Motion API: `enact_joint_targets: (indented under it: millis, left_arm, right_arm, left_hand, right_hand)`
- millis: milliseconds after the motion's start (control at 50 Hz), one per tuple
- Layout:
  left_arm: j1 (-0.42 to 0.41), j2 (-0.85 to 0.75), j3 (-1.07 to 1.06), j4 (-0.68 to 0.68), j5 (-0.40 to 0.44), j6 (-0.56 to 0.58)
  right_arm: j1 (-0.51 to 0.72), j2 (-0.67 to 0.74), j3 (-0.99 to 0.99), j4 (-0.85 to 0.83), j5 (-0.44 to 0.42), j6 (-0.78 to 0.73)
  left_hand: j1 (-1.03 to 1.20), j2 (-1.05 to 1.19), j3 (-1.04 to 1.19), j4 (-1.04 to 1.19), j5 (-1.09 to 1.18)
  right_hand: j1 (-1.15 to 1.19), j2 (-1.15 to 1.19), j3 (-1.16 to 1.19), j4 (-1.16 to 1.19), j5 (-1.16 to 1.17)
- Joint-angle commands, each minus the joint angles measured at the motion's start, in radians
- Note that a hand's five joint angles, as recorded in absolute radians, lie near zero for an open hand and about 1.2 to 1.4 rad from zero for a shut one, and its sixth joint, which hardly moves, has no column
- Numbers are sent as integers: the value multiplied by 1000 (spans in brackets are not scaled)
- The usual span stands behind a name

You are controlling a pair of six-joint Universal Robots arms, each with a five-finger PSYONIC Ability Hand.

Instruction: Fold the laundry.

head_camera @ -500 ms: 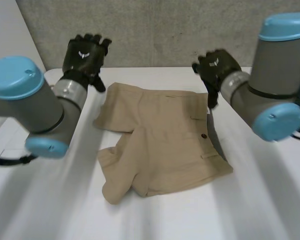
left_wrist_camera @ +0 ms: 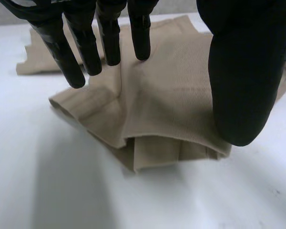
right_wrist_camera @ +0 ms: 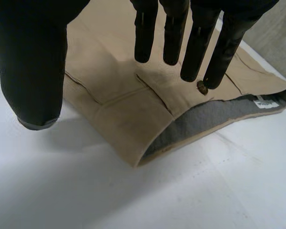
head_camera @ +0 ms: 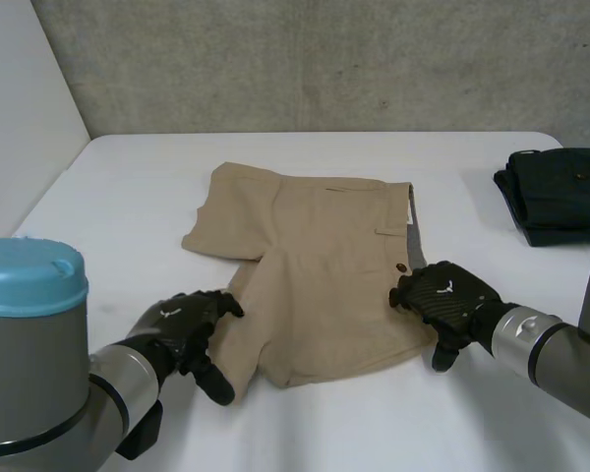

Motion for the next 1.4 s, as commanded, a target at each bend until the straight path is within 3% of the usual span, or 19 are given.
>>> enact_joint_targets:
  millis: [20,100,180,260,300,500,640,740,800,920,1020,1100,1260,1400]
  left_arm:
    - [-13,-65,26,12,-8,19]
    - [-18,-104,39,19,-11,21]
    - [-18,-122,45,44,-16,22]
    - [-15,-117,50,73,-33,30]
    - [-15,-116,53,76,-42,53]
    - [-9,-67,50,67,-68,295]
    - [-23,-1,10,20,-68,540]
    - [-58,2,-4,18,-67,610]
    - [-85,-9,7,36,-67,614]
    - [-89,-33,19,113,-145,608]
    - [-104,-25,9,121,-251,581]
    - [-139,27,-7,109,-286,510]
    - [-179,162,-47,49,-269,337]
    - [-214,156,-51,-60,-160,278]
  right_arm:
    - [-1,49,-4,-81,9,0]
    - [-6,74,-13,-93,7,0]
    - [-6,85,-21,-116,13,0]
    - [-7,85,-21,-144,18,0]
    - [-10,85,-21,-150,18,0]
    - [-46,27,-16,-85,46,-22]
    - [-89,-167,-28,229,65,-157]
    - [-95,-233,-30,387,79,-227]
    - [-92,-234,-30,375,84,-195]
    - [-89,-182,-10,229,95,-38]
    - [-66,-110,-22,159,125,16]
    - [-47,-86,-27,143,177,23]
    - [-43,-44,-19,71,214,54]
    - [-38,-46,-13,65,207,74]
  left_hand:
    - [197,187,188,185,183]
    - [379,369,369,367,365]
    - [672,662,663,660,658]
    - [901,891,892,889,887]
    - [1039,1029,1030,1027,1025]
    - [1042,1032,1033,1030,1028]
    - [1042,1032,1033,1030,1028]
    - [1005,995,996,993,991]
    - [483,473,474,471,469]
    - [33,23,24,21,19]
    - [36,26,26,23,22]
    - [100,90,91,88,86]
    - [552,542,543,540,538]
    - [538,528,529,526,524]
  right_hand:
    - [307,264,256,257,262]
    - [392,349,341,342,347]
    - [644,601,593,594,599]
    - [1075,1033,1024,1025,1030]
    - [1116,1074,1065,1066,1071]
    - [1116,1074,1065,1066,1071]
    - [1116,1074,1065,1066,1071]
    - [1116,1074,1065,1066,1071]
    - [1116,1074,1065,1066,1071]
    - [1116,1074,1065,1066,1071]
    - [1116,1074,1065,1066,1071]
    - [1116,1074,1065,1066,1071]
    - [1116,1074,1065,1066,1071]
    - [1116,1074,1065,1066,1071]
